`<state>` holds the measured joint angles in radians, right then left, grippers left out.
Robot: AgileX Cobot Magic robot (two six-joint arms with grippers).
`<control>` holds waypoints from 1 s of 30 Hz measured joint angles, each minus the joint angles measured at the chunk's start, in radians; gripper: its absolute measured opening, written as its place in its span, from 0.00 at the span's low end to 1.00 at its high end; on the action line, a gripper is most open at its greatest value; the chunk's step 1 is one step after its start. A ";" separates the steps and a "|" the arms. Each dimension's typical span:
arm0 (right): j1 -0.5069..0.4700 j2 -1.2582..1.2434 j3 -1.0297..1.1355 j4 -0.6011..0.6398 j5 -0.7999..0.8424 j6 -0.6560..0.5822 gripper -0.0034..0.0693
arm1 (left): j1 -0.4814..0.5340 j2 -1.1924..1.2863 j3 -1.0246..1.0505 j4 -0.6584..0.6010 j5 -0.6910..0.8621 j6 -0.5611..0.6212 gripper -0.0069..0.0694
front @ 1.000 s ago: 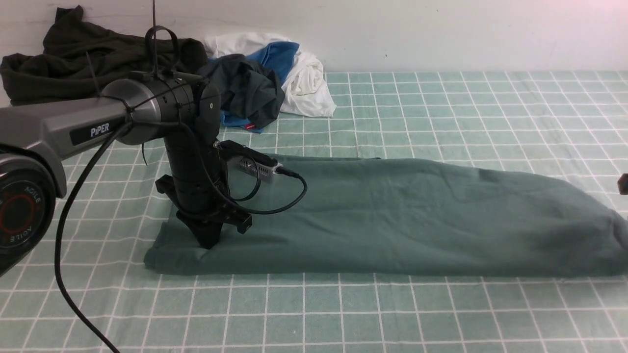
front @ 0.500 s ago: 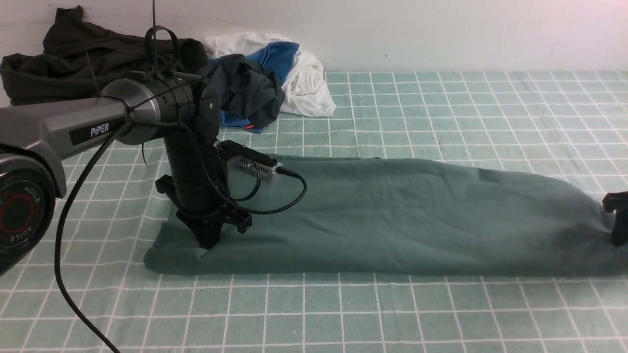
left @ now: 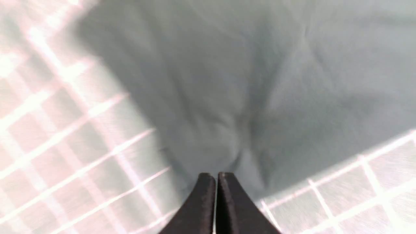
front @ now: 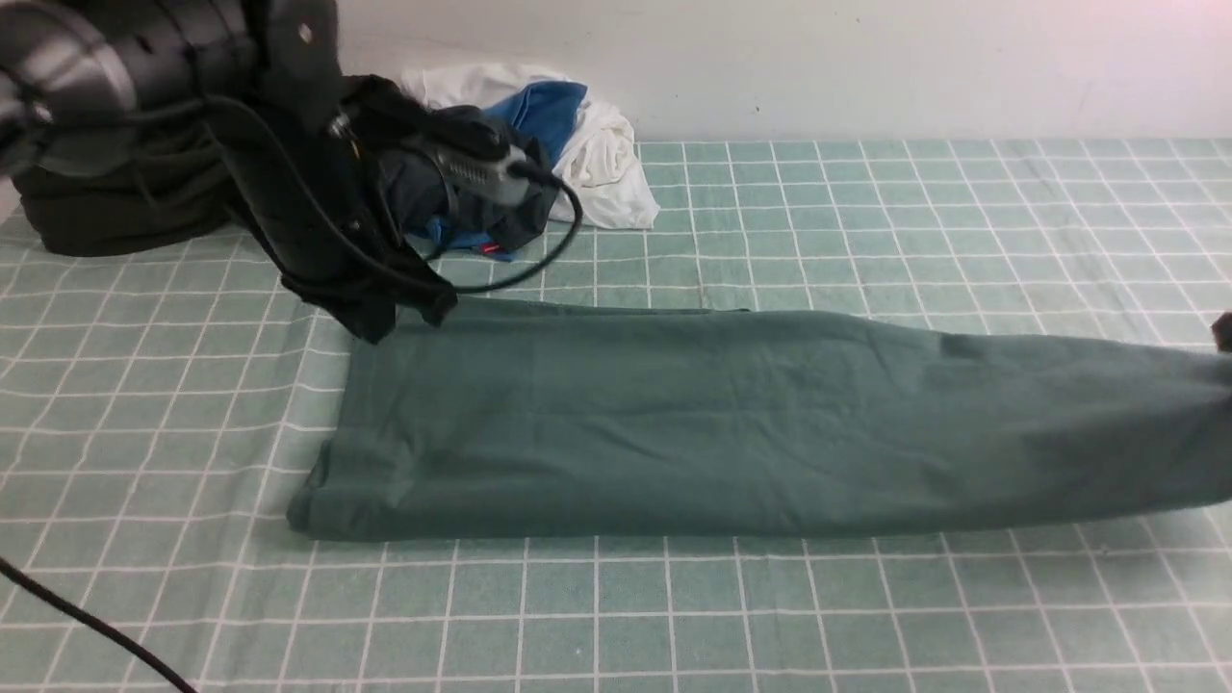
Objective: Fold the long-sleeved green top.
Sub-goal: Use the right arm to drag the right edge of the fabric to the left and folds it over the left edge
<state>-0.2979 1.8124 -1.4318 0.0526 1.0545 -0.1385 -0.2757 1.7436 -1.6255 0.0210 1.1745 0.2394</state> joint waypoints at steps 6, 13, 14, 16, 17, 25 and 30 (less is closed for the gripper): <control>0.140 -0.172 -0.153 0.055 0.105 -0.028 0.08 | 0.000 -0.304 0.077 0.002 0.016 -0.027 0.09; 0.553 -0.132 -0.328 0.105 0.146 -0.033 0.08 | 0.000 -0.638 0.283 0.002 0.026 -0.033 0.09; 0.565 -0.128 -0.333 0.105 0.144 -0.032 0.08 | 0.000 -0.648 0.296 0.002 0.026 -0.033 0.09; 0.710 -0.058 -0.394 0.108 0.104 0.009 0.08 | 0.000 -0.771 0.370 0.002 0.026 -0.050 0.09; 0.767 -0.006 -0.431 0.108 0.082 0.032 0.08 | 0.000 -0.841 0.407 0.003 0.026 -0.058 0.09; 0.996 0.303 -0.628 0.147 -0.056 0.114 0.08 | 0.000 -1.151 0.622 0.006 0.029 -0.088 0.09; 1.040 0.429 -0.709 0.166 -0.104 0.154 0.11 | 0.000 -1.201 0.699 0.008 0.033 -0.119 0.09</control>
<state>0.7419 2.2412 -2.1411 0.2190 0.9508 0.0158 -0.2757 0.5427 -0.9260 0.0295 1.2078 0.1207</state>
